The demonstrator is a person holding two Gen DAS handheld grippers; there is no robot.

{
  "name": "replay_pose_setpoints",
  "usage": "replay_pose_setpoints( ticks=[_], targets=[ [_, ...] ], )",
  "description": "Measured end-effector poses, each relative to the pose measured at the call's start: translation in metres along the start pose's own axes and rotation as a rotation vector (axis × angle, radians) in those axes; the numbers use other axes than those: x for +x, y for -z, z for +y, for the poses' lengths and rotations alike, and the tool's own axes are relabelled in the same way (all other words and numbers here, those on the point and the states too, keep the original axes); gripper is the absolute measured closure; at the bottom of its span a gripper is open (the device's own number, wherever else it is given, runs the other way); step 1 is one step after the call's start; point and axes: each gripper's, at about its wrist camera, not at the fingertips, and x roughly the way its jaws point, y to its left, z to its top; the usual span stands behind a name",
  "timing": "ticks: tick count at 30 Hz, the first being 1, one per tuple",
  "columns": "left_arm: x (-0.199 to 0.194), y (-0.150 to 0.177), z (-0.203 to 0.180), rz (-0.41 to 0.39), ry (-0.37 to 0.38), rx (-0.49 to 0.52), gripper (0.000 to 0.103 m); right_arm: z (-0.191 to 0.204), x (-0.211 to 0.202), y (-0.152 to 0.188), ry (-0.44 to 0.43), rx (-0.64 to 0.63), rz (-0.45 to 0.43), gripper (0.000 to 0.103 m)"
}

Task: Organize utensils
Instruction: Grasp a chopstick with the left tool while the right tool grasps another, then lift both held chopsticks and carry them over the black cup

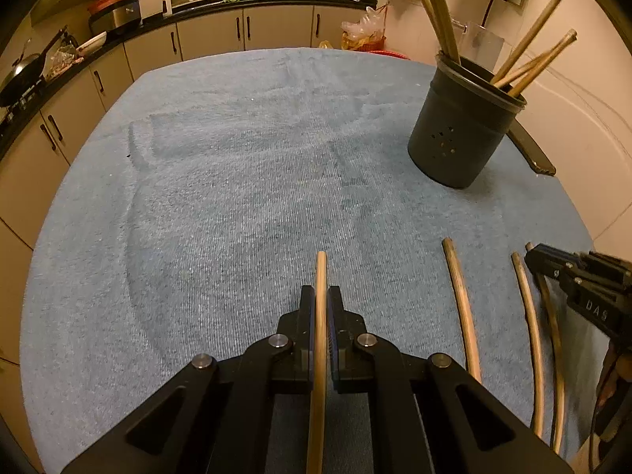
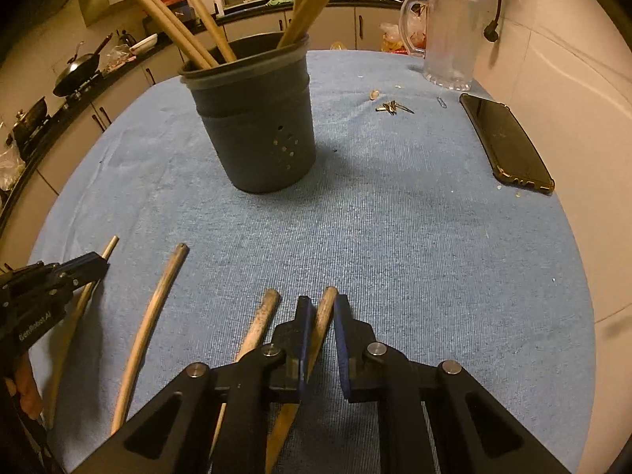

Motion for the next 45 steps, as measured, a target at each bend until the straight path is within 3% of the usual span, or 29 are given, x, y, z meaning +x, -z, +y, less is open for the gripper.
replay_pose_setpoints(
  ticks=[7, 10, 16, 20, 24, 34, 45],
  targets=[
    [0.004, -0.013, 0.008, 0.033, 0.041, -0.030, 0.096, -0.003, -0.003, -0.002, -0.013, 0.011, 0.016, 0.091],
    [0.006, -0.022, 0.002, 0.056, 0.055, -0.006, 0.084, -0.003, -0.002, -0.005, -0.012, 0.012, 0.021, 0.090],
    [0.014, -0.034, -0.019, 0.071, -0.020, 0.078, 0.081, -0.002, -0.001, -0.007, -0.006, -0.003, 0.021, 0.091],
    [0.017, -0.039, -0.018, 0.072, -0.048, 0.060, 0.098, -0.002, -0.001, -0.006, -0.015, -0.001, 0.017, 0.093],
    [0.017, -0.033, -0.002, 0.068, -0.005, -0.011, 0.098, -0.008, -0.002, -0.007, -0.067, 0.026, 0.006, 0.095],
    [-0.055, -0.037, 0.002, -0.096, 0.111, -0.100, 0.098, -0.006, -0.058, -0.013, -0.171, 0.030, -0.123, 0.095],
    [-0.140, -0.051, -0.014, -0.273, 0.178, -0.087, 0.098, 0.006, -0.143, -0.026, -0.210, -0.021, -0.303, 0.095]
  ],
)
